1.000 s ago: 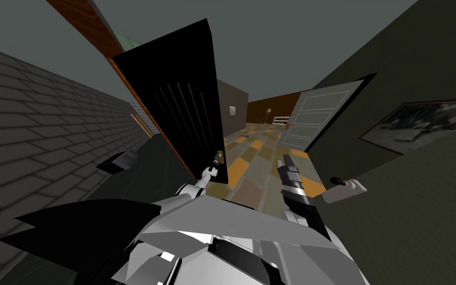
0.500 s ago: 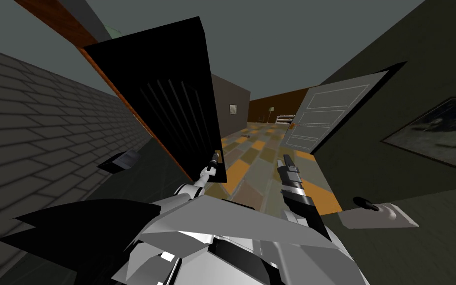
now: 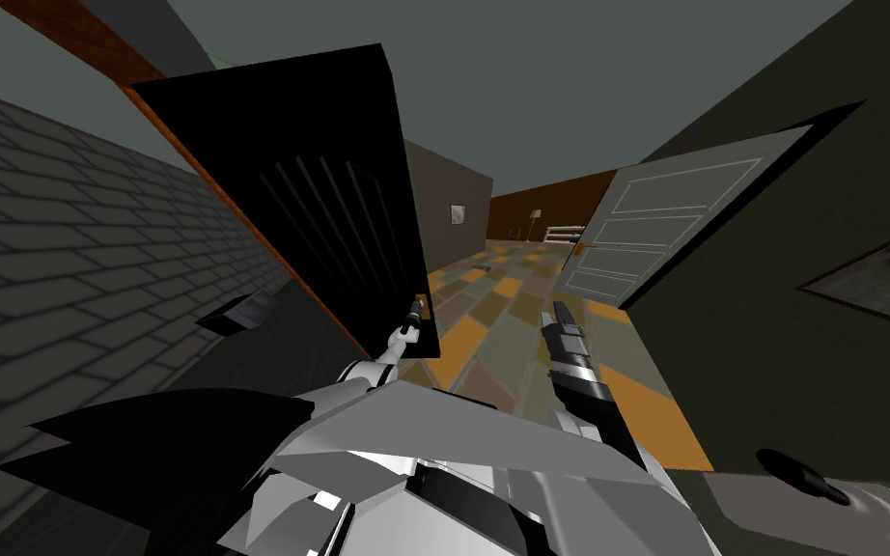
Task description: Push the door open
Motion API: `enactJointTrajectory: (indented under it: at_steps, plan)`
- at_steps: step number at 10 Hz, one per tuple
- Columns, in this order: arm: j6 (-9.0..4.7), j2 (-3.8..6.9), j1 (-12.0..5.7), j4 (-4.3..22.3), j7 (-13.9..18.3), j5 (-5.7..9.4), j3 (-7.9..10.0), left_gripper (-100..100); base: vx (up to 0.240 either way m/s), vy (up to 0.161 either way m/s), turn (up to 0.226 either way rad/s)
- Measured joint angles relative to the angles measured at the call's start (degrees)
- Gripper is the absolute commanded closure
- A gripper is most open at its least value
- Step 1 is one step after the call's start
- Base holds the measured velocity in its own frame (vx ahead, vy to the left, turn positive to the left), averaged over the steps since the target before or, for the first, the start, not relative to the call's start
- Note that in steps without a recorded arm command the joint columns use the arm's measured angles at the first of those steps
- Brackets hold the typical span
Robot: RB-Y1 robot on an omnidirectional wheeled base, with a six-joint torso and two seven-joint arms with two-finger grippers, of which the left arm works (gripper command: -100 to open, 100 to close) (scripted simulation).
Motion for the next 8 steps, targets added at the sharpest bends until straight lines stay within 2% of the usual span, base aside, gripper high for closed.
enactJointTrajectory:
  at_steps: [1,2,5,8]
  plan:
    - [0.70,0.23,0.74,-1.42,-0.16,0.18,0.54,100,0.179,-0.103,0.065]
    - [0.73,0.73,0.74,-1.38,-0.11,0.39,1.05,100,0.182,-0.090,0.081]
    - [-0.72,1.49,-0.05,1.23,-1.03,0.96,3.17,100,0.189,-0.099,0.063]
    - [-0.67,2.23,0.89,0.65,-1.36,1.46,4.78,100,0.177,-0.092,0.055]
